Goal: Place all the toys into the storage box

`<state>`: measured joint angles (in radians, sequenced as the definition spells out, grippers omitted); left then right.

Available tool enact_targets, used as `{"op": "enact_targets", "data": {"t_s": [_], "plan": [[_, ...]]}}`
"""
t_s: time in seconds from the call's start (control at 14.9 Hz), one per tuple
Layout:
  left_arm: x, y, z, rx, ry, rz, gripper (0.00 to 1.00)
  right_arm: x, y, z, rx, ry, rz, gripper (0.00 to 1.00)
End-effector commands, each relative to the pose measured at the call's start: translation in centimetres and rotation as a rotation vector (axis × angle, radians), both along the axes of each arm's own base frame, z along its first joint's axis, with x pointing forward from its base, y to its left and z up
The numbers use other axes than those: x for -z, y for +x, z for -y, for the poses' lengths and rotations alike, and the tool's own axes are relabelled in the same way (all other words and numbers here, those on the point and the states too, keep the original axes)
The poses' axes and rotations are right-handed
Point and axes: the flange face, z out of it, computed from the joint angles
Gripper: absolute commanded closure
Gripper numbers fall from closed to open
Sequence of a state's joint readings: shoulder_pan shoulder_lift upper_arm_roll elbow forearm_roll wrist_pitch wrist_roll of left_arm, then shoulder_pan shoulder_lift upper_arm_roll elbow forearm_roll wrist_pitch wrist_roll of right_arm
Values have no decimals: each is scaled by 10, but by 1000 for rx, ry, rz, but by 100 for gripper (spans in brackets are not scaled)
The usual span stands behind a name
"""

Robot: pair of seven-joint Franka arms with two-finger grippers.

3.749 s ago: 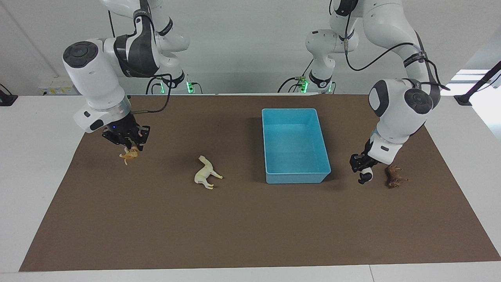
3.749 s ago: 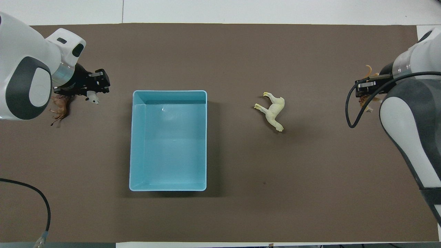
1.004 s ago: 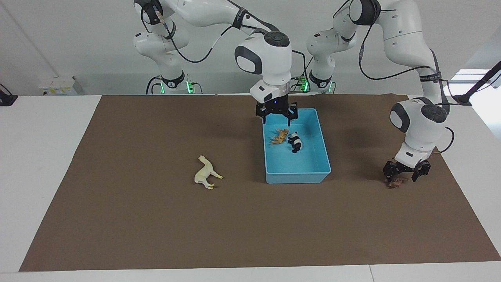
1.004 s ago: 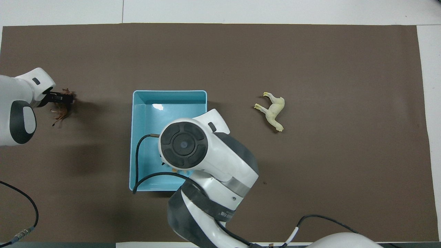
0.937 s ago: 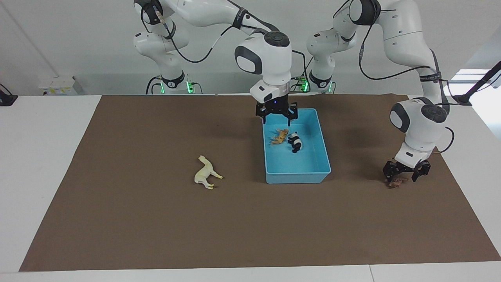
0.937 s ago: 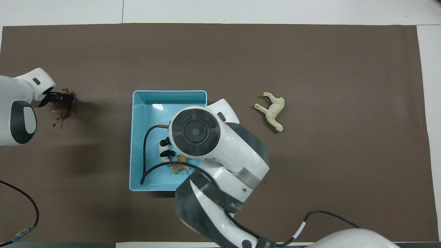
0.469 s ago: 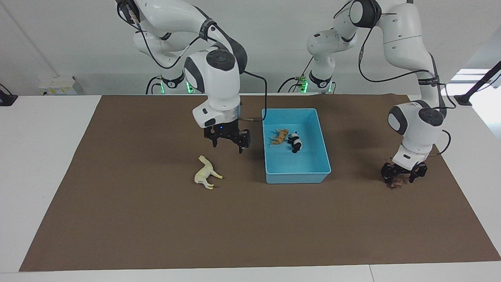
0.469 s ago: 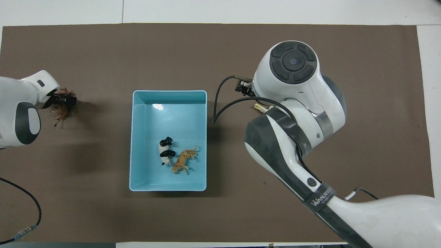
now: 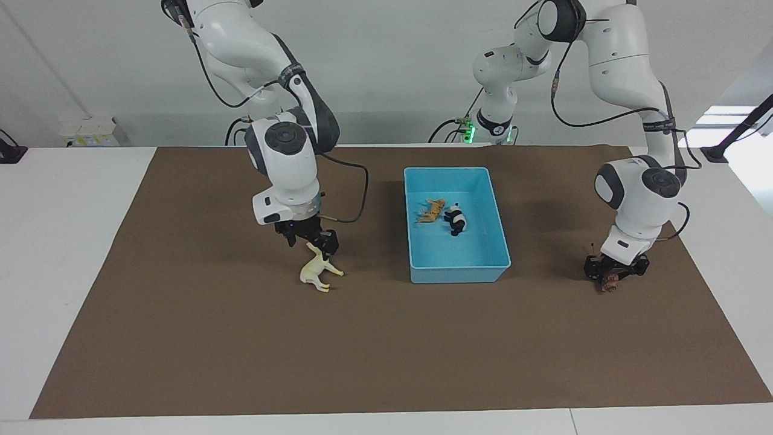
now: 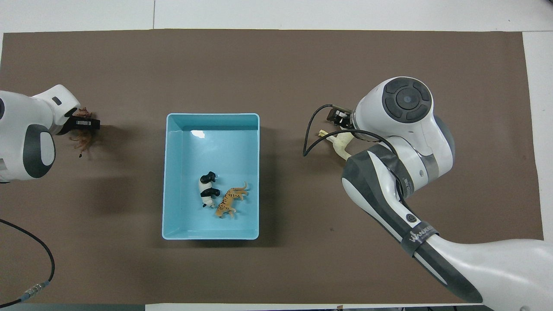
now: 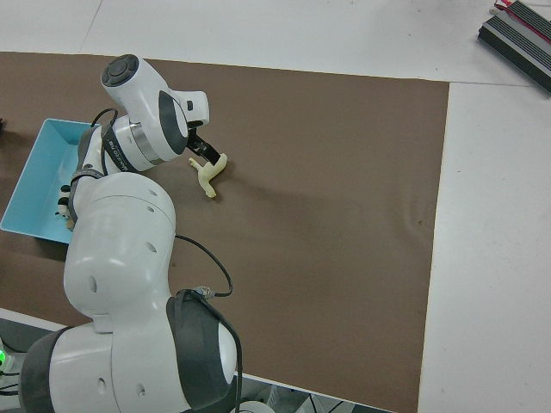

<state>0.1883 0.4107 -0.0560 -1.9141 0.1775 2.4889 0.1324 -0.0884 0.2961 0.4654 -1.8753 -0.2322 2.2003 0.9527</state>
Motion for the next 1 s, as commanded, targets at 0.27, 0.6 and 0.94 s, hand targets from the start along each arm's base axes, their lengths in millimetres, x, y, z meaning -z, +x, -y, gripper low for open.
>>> {"op": "enact_targets", "data": {"t_s": [0.27, 0.6, 0.94], "plan": [[-105, -2, 71, -176, 6, -136, 72, 52, -9, 10, -16, 13, 20, 0], [-163, -53, 202, -445, -97, -203, 71, 69, -4, 11, -16, 26, 32, 0], [-133, -116, 318, -524, -116, -165, 56, 89, 0, 13, -3, 55, 37, 0]]}}
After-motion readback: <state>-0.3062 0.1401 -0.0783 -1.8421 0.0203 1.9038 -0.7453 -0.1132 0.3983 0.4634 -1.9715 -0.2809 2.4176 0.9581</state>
